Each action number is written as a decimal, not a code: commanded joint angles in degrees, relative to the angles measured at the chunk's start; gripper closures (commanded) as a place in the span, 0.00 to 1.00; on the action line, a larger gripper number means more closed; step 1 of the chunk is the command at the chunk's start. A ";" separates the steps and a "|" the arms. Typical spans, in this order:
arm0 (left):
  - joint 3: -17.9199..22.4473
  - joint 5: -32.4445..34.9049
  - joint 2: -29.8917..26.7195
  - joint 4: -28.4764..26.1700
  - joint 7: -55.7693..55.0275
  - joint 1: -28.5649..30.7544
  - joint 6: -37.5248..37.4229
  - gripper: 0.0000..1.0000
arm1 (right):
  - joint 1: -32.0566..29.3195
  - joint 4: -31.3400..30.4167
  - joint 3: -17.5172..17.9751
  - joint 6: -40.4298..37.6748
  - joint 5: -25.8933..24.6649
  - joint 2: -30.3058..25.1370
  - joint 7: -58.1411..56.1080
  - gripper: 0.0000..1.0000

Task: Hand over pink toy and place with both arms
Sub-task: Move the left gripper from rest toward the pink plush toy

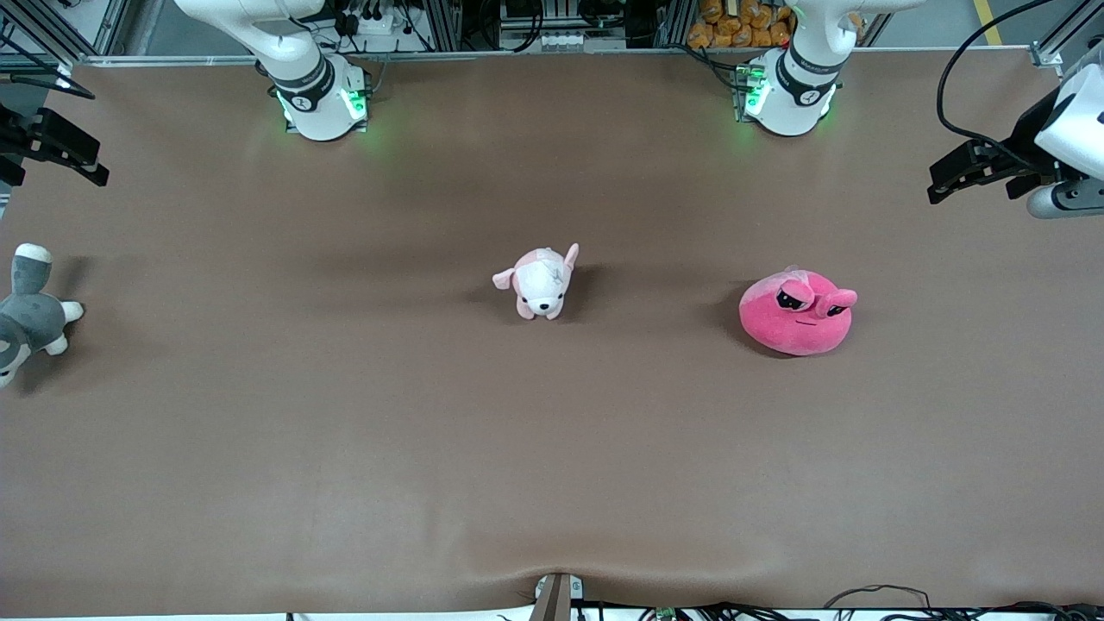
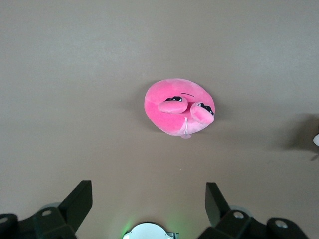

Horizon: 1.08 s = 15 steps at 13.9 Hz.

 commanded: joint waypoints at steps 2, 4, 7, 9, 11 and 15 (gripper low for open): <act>0.04 0.69 0.32 1.09 1.47 1.06 -1.08 0.00 | -0.17 -0.76 0.23 0.37 -0.98 -0.74 -0.39 0.00; 0.04 0.25 0.93 1.18 0.51 1.15 -0.82 0.00 | -0.17 -0.76 0.23 0.29 -0.98 -0.74 -0.39 0.00; 0.04 0.68 3.56 4.51 0.24 1.15 -0.90 0.00 | -0.17 -0.76 0.23 0.46 -0.98 -0.74 -0.47 0.00; 0.04 0.69 3.66 4.26 -0.02 0.97 -0.99 0.00 | -0.17 -0.67 0.23 0.55 -1.06 -0.65 -0.48 0.00; -0.05 0.77 3.57 3.82 -0.02 0.97 -1.08 0.00 | -0.26 -0.67 0.23 0.46 -1.06 -0.65 -0.48 0.00; -0.13 0.69 3.57 3.21 -0.28 1.41 -0.99 0.00 | -0.26 -0.67 0.23 0.55 -1.06 -0.65 -0.48 0.00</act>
